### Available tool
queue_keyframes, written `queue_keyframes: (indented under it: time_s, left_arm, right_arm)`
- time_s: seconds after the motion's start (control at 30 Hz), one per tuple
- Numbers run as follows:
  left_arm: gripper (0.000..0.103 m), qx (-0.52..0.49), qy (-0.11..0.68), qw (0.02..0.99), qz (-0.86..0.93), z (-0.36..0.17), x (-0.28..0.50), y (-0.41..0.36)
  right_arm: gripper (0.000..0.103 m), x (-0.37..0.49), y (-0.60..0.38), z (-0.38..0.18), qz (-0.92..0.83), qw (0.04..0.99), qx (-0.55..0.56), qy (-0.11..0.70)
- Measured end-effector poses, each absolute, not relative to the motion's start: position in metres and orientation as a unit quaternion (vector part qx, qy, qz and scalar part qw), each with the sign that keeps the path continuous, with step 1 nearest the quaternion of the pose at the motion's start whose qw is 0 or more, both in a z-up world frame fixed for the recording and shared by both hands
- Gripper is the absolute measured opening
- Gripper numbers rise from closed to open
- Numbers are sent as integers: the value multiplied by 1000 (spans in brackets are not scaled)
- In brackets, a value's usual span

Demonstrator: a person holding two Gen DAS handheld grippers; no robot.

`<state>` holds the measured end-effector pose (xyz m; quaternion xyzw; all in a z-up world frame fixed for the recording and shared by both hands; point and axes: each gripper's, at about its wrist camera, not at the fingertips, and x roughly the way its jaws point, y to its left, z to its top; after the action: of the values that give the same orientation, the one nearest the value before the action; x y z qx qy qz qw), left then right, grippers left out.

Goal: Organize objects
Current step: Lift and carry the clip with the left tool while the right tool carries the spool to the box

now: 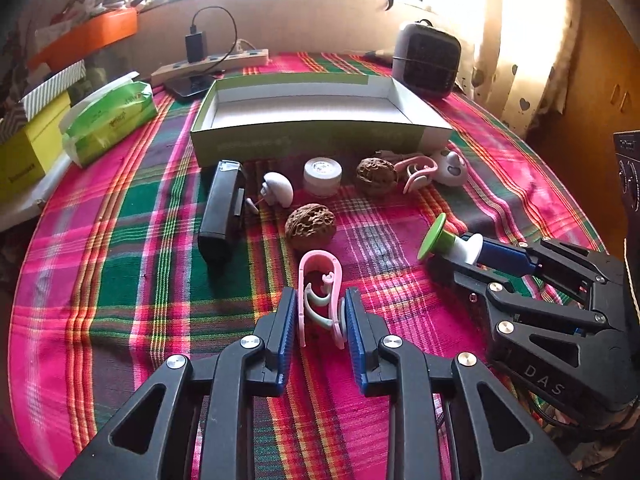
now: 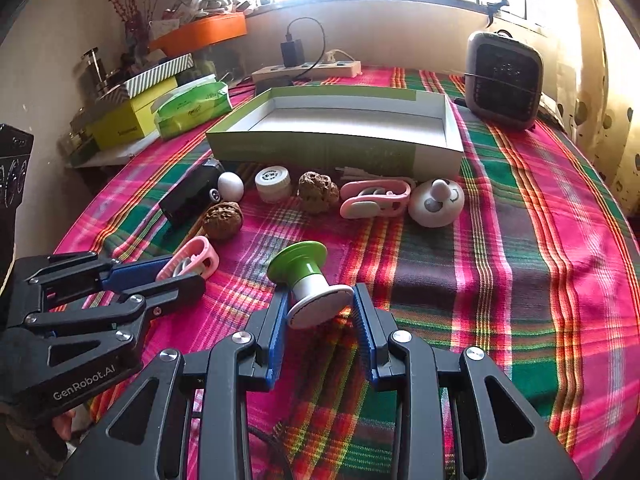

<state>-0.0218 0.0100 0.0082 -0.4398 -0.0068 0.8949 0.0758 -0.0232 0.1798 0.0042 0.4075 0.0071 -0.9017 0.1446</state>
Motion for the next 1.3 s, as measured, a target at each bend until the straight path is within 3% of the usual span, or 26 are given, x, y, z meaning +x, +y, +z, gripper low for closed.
queue_keyframes:
  time_s: [0.2, 0.37, 0.73, 0.87, 1.3]
  left_arm:
    - [23, -436, -3, 77, 897, 7, -23, 9]
    - [23, -436, -7, 77, 897, 7, -25, 7]
    - [23, -432, -20, 81, 898, 8, -29, 4]
    - [22, -431, -11, 79, 899, 8, -29, 6]
    - [21, -430, -8, 76, 899, 8, -28, 6]
  right_arm:
    - [33, -27, 175, 4, -900, 152, 409, 21]
    - [50, -31, 173, 4, -896, 169, 411, 20]
    - [49, -35, 169, 3, -899, 163, 406, 28]
    - [41, -33, 168, 3, -901, 158, 404, 32]
    - [41, -33, 170, 3, -902, 153, 404, 23]
